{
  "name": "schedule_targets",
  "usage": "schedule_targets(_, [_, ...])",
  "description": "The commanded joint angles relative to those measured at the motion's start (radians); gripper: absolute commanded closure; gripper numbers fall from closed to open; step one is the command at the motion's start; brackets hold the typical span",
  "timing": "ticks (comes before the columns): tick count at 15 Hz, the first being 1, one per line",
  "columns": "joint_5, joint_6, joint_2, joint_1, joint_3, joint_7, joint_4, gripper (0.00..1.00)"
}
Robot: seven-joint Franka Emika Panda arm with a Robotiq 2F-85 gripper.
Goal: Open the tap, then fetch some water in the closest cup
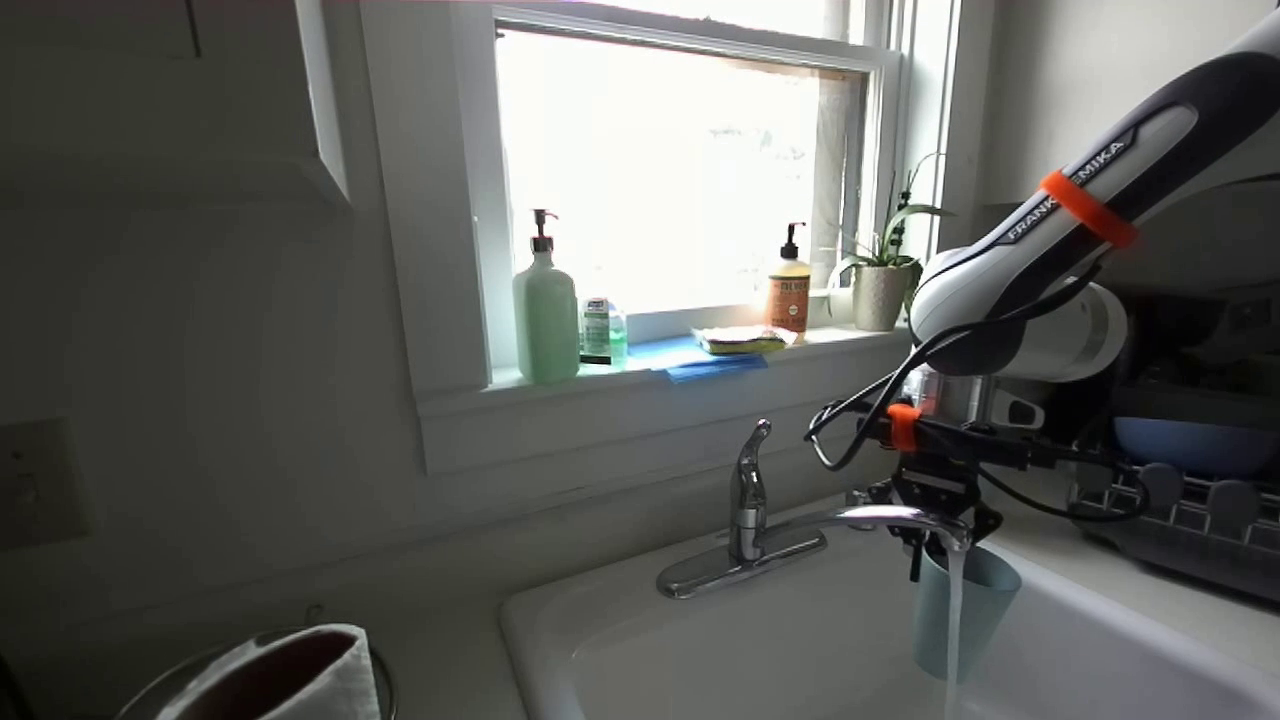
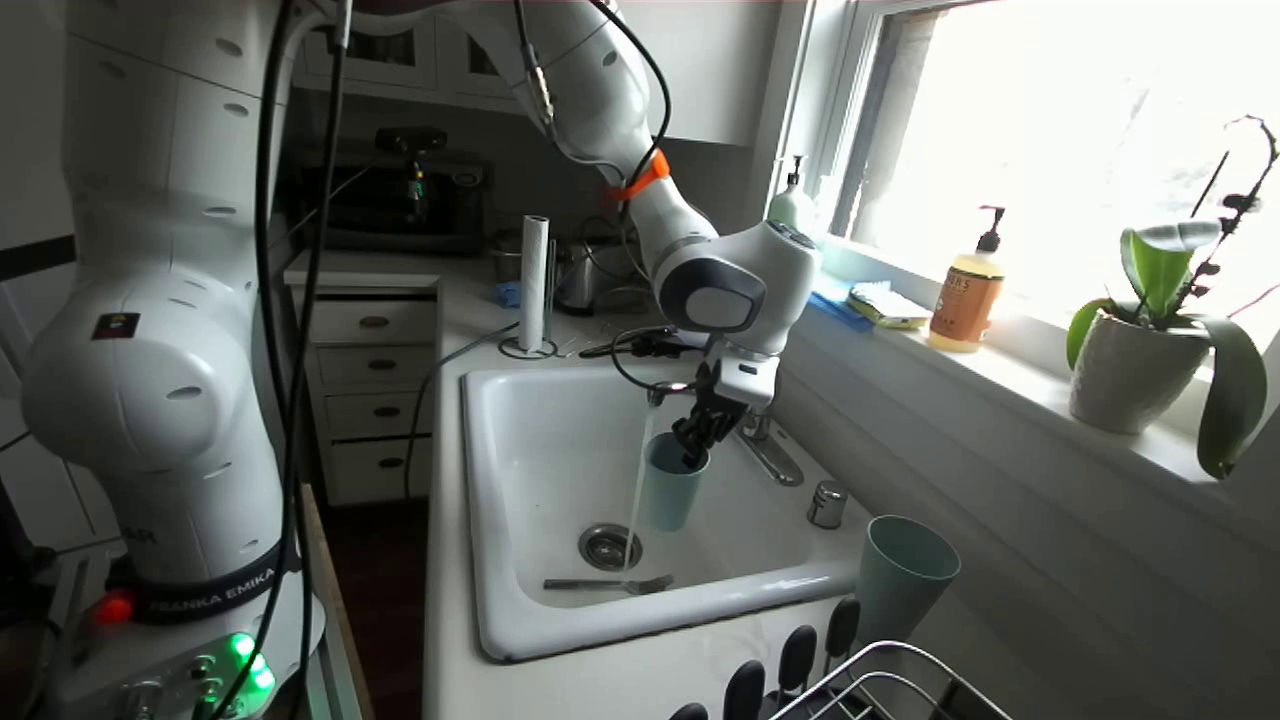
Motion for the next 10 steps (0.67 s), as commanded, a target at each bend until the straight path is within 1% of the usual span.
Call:
schedule_targets(1, [0.017,-0.009,-0.012,0.000,-0.002,0.041,0.009,0.99])
schedule_targets(4, [0.014,-0.020,-0.012,0.001,-0.002,0.062,0.010,0.99])
schedule_targets(6, [0.024,-0.003,-0.004,0.009,0.007,0.082,0.001,0.99])
schedule_targets(10, [0.038,-0.012,-0.003,0.012,0.022,0.099,-0.003,0.99])
